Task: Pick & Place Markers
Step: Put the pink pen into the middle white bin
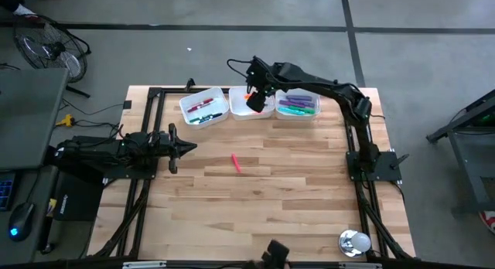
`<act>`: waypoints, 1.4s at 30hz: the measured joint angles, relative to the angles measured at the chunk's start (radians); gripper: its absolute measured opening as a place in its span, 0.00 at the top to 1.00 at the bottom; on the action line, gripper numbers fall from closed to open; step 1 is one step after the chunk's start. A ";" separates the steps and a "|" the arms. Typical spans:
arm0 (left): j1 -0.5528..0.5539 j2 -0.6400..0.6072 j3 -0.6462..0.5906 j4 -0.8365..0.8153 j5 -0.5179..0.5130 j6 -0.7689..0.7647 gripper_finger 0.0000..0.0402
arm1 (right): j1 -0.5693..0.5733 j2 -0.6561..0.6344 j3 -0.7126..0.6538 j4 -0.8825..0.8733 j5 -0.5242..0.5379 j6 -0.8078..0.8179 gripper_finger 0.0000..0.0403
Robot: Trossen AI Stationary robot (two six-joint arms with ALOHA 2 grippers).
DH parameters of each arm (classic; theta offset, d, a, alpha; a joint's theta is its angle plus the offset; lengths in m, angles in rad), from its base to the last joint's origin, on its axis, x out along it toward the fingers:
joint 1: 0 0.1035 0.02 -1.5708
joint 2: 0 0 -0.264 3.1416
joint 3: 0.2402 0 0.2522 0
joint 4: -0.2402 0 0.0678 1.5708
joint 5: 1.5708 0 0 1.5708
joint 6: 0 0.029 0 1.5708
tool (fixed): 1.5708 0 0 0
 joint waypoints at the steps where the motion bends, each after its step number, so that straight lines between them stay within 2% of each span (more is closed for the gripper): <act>1: 0.000 0.000 0.000 0.000 0.000 0.000 0.98 | 0.008 -0.010 0.000 -0.001 -0.009 0.031 0.53; 9: 0.000 0.000 0.000 0.000 0.000 0.000 0.98 | 0.123 -0.042 0.000 0.005 -0.098 0.295 0.53; 12: 0.000 0.000 0.000 0.000 0.000 0.000 0.98 | 0.184 -0.039 0.000 0.030 -0.097 0.374 0.53; 20: 0.000 0.000 0.000 0.000 0.000 0.000 0.98 | 0.351 -0.035 -0.001 0.130 0.124 0.494 0.53; 26: 0.000 0.000 0.000 0.000 0.000 0.000 0.98 | 0.460 -0.035 -0.066 0.143 0.329 0.680 0.51; 29: 0.000 0.000 0.000 0.000 0.000 0.000 0.98 | 0.494 -0.035 -0.133 0.200 0.360 0.769 0.49; 36: 0.000 0.000 0.000 0.000 0.000 0.000 0.98 | 0.541 -0.033 -0.302 0.404 0.424 0.832 0.46; 42: 0.000 0.000 0.000 0.000 0.000 0.000 0.98 | 0.581 -0.033 -0.458 0.635 0.477 0.794 0.46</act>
